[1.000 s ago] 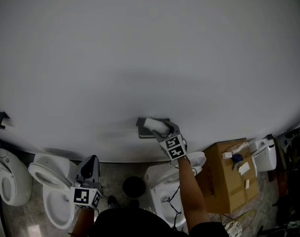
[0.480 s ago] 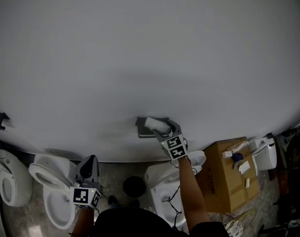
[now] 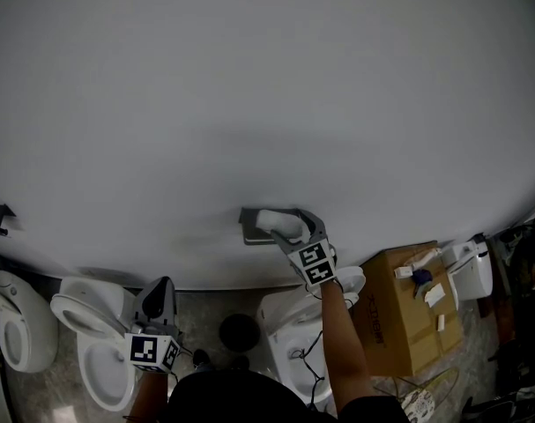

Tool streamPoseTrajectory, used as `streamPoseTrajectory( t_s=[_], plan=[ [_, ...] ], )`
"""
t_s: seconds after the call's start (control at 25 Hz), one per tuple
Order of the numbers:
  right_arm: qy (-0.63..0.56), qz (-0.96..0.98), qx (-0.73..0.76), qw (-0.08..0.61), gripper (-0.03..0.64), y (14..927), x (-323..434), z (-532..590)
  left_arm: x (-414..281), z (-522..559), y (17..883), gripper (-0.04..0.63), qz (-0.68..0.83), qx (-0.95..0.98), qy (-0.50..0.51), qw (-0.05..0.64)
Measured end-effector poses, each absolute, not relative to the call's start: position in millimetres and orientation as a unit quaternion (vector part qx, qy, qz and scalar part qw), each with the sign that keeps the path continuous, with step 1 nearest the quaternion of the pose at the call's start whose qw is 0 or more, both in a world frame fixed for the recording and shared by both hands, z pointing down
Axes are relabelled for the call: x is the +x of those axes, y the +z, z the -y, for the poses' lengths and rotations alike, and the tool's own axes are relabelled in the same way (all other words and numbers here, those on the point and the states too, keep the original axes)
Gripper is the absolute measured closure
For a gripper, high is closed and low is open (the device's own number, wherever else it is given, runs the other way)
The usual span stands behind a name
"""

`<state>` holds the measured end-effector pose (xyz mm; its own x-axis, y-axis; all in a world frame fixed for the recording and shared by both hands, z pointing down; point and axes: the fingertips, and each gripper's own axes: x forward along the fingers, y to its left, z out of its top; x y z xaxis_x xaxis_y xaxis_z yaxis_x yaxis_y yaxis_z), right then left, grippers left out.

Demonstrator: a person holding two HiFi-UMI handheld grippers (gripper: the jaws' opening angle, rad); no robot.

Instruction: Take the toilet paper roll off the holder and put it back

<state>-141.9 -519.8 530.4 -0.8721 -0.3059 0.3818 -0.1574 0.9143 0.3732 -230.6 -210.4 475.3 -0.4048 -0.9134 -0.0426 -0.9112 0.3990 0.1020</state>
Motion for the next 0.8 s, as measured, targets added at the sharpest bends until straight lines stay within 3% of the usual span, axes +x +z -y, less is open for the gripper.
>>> streamPoseTrajectory(
  t_s=[0.8],
  plan=[
    [-0.118, 0.968, 0.185, 0.120, 0.282, 489.8, -95.1, 466.5, -224.7, 219.6, 475.7, 0.592, 0.822, 0.567, -0.056, -0.004]
  ],
)
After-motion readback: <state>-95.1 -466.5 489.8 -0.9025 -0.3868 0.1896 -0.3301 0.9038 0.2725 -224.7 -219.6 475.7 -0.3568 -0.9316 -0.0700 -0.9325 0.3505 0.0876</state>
